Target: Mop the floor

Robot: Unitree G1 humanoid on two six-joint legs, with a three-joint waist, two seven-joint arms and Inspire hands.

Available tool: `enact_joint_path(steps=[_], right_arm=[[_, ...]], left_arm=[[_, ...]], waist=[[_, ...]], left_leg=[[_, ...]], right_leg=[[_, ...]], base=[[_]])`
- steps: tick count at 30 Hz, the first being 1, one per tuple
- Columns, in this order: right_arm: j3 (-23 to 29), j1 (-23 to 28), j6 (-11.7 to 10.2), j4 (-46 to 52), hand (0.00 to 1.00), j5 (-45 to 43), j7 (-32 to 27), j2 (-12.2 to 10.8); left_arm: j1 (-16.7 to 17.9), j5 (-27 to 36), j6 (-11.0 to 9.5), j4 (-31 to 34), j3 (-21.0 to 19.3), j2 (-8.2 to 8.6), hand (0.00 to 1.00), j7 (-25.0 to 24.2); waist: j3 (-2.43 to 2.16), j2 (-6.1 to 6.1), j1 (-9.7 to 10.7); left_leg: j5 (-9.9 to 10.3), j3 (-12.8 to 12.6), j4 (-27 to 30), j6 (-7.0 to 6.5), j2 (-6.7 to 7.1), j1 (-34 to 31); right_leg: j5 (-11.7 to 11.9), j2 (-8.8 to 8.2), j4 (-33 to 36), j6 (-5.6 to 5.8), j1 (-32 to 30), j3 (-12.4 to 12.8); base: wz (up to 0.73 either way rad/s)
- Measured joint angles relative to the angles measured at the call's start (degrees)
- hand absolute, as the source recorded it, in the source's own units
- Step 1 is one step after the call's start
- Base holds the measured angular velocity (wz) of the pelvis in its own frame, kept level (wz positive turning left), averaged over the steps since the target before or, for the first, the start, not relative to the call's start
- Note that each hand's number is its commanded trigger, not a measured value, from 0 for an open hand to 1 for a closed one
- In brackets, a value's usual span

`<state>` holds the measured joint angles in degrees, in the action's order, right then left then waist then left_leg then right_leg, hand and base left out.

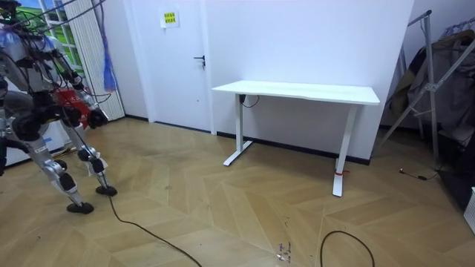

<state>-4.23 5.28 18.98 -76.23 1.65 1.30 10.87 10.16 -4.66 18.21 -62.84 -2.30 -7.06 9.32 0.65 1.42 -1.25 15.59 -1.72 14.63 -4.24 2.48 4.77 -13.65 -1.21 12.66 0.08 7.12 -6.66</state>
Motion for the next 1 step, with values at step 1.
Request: enact_joint_path(steps=[1], right_arm=[[0.02, 0.18, -0.08, 0.01, 1.00, 0.01, 0.18, 0.01]], left_arm=[[0.11, -0.03, 0.00, 0.00, -0.21, -0.01, 0.00, -0.01]], waist=[[-0.01, -0.02, 0.00]], left_leg=[[-0.02, -0.04, -0.07, 0.03, -0.03, 0.09]], right_leg=[[0.01, 0.04, -0.03, -0.02, 0.02, 0.02]], base=[[0.00]])
